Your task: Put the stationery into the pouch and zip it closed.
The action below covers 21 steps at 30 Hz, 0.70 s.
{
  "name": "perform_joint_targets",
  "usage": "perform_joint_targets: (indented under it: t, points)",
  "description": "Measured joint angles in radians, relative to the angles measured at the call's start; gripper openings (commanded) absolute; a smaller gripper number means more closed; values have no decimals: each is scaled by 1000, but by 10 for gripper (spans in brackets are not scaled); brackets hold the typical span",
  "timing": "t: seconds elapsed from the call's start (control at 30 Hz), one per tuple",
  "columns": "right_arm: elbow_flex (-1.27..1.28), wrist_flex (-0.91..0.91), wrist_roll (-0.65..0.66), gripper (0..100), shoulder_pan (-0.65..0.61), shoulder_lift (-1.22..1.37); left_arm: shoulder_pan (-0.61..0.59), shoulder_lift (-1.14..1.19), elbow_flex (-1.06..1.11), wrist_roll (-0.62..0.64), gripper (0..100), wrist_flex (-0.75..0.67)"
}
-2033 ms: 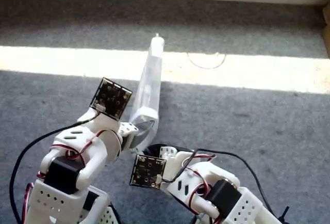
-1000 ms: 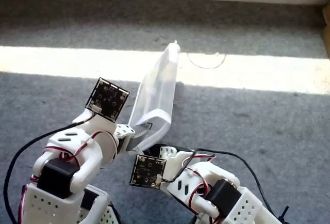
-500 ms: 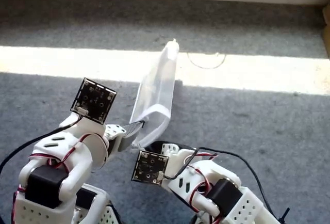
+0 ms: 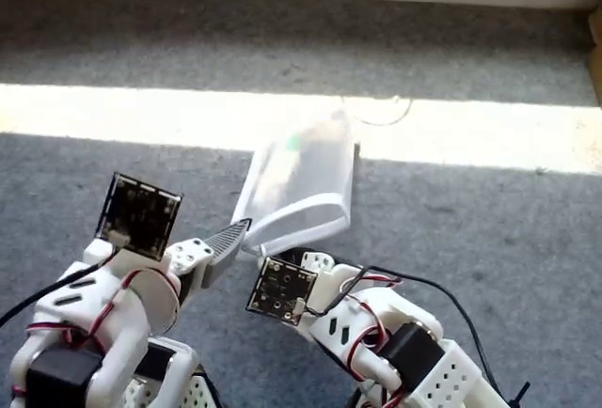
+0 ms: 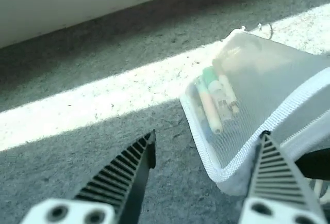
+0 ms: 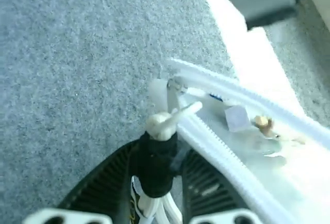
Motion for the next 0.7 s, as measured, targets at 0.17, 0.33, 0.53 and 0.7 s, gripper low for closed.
perform_joint_targets:
  t: [0.17,0.33,0.53,0.7]
  points:
    - [0,-8,0,5,0,0,-41,-89,49,0,294,0]
    - [-17,-8,-5,5,15,0,-71,-92,64,-37,295,0]
    - [-92,-8,-104,5,132,0,-75,-94,92,-40,295,0]
    - [-106,-8,-118,5,166,-2,-77,-94,92,-60,296,0]
